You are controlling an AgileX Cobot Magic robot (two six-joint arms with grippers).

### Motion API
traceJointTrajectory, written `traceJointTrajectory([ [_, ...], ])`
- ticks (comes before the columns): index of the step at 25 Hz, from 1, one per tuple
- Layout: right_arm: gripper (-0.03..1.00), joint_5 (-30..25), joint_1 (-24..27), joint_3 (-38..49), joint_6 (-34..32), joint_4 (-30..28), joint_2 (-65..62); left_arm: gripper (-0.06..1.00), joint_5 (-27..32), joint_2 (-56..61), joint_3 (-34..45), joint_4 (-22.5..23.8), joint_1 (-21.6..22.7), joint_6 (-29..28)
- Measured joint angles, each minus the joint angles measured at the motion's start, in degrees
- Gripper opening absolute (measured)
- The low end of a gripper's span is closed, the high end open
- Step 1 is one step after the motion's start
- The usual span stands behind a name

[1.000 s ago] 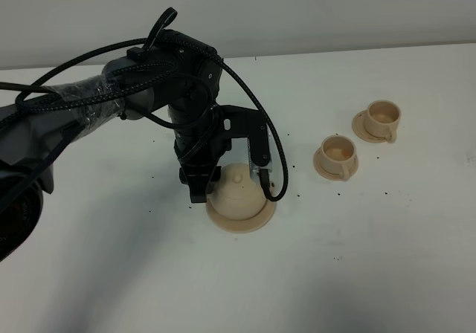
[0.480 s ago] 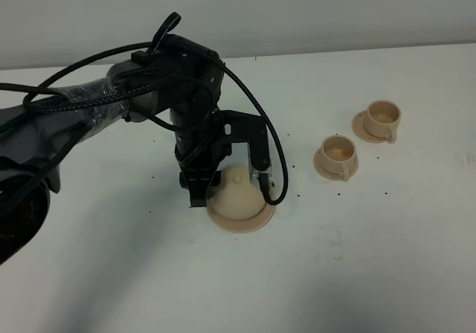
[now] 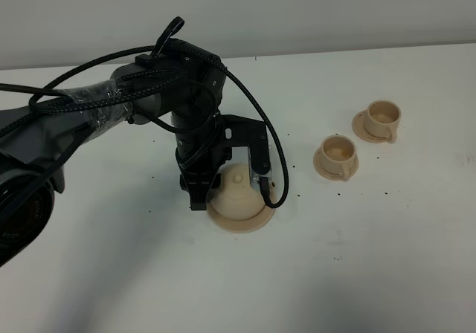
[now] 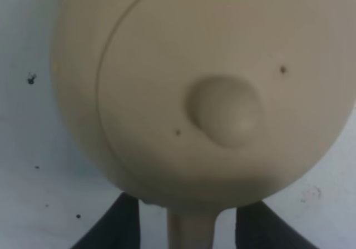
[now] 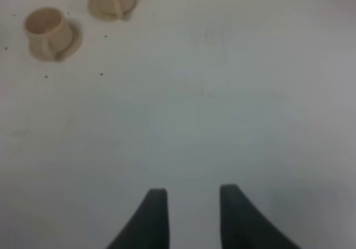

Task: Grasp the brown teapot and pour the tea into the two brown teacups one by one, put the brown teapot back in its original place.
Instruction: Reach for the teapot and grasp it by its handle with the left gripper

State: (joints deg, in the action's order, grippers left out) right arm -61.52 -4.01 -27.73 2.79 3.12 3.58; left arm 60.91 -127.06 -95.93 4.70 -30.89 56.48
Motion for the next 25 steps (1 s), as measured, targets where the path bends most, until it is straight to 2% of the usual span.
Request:
traceJointTrajectory([
  [21, 0.24, 0.0, 0.0, 0.0, 0.0, 0.0, 0.0, 0.12, -0.2, 0.0, 0.0, -0.6, 0.0, 2.4],
  [25, 0.24, 0.0, 0.0, 0.0, 0.0, 0.0, 0.0, 0.12, -1.2, 0.0, 0.0, -1.2, 0.0, 3.0],
])
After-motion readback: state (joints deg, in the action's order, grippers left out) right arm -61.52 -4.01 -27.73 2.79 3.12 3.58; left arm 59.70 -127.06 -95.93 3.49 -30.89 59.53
